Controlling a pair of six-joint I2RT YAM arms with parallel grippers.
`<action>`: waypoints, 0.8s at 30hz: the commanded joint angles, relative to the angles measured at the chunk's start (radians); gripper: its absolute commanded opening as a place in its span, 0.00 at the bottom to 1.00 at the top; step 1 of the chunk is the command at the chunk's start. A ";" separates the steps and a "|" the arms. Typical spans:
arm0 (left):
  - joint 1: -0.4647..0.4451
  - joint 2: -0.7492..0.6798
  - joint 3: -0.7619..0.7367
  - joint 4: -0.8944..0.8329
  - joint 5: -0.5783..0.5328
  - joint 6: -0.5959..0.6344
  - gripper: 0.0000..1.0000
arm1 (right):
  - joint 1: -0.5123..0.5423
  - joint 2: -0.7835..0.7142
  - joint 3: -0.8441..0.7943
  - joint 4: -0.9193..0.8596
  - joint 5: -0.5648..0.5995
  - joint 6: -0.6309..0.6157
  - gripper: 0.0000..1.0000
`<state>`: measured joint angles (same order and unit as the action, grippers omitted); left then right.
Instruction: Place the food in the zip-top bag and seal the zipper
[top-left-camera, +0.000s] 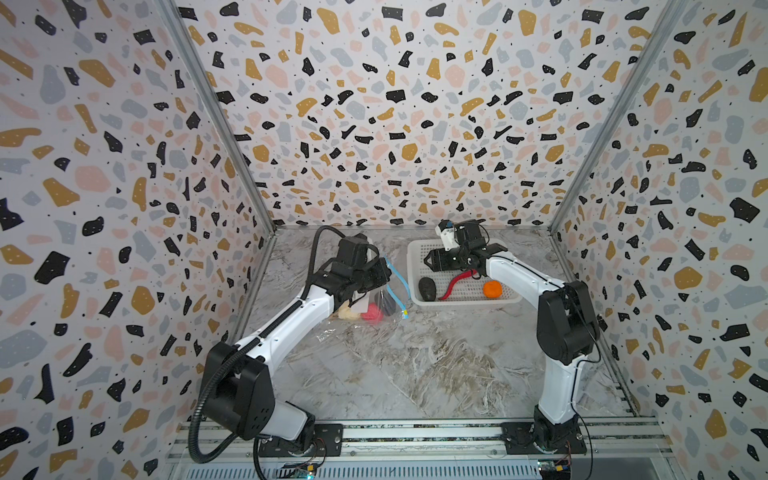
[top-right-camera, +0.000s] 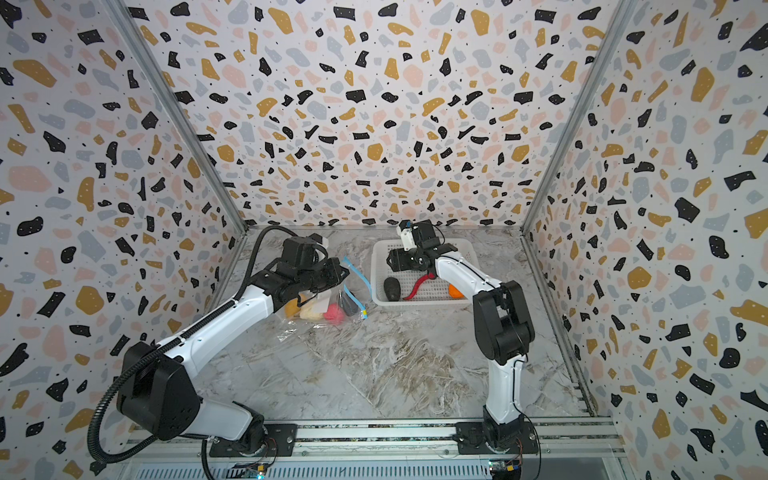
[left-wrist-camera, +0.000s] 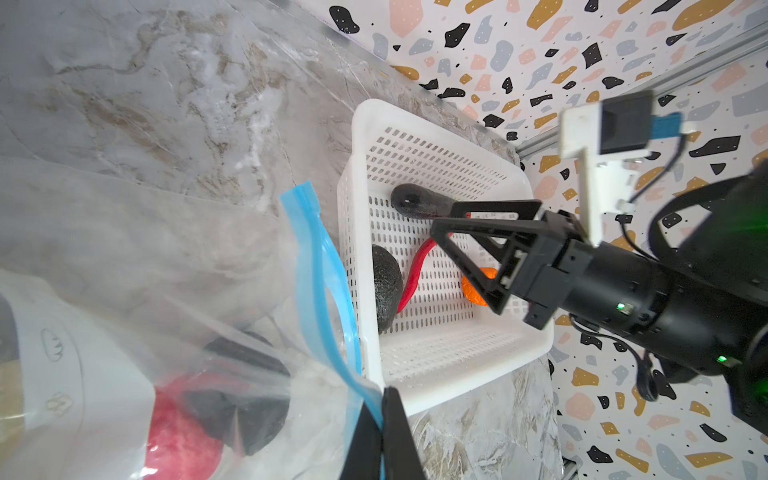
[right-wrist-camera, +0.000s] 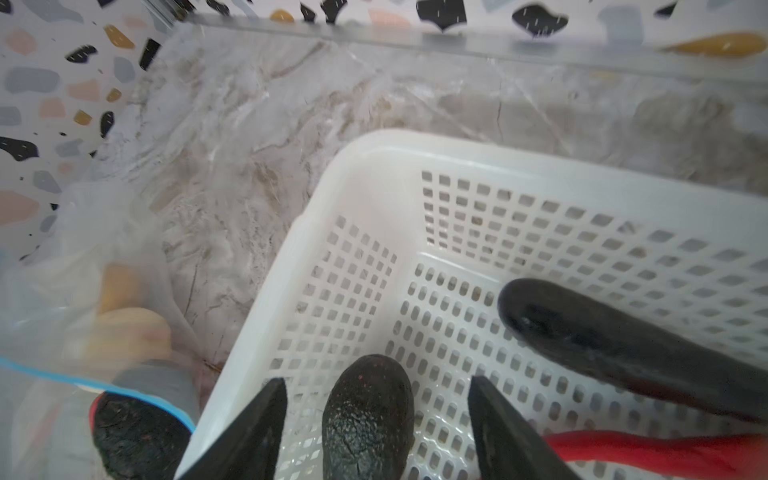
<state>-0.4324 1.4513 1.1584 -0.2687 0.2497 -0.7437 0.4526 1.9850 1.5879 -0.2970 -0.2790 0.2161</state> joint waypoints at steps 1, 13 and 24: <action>0.007 -0.008 0.032 0.017 0.003 0.019 0.00 | 0.042 0.043 0.076 -0.194 0.033 -0.014 0.74; 0.009 0.001 0.027 0.022 0.011 0.020 0.00 | 0.076 0.155 0.146 -0.278 0.094 0.000 0.78; 0.010 -0.007 0.020 0.025 0.007 0.014 0.00 | 0.075 0.205 0.170 -0.283 0.134 0.015 0.71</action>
<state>-0.4271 1.4517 1.1584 -0.2684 0.2504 -0.7433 0.5240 2.1921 1.7126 -0.5400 -0.1631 0.2230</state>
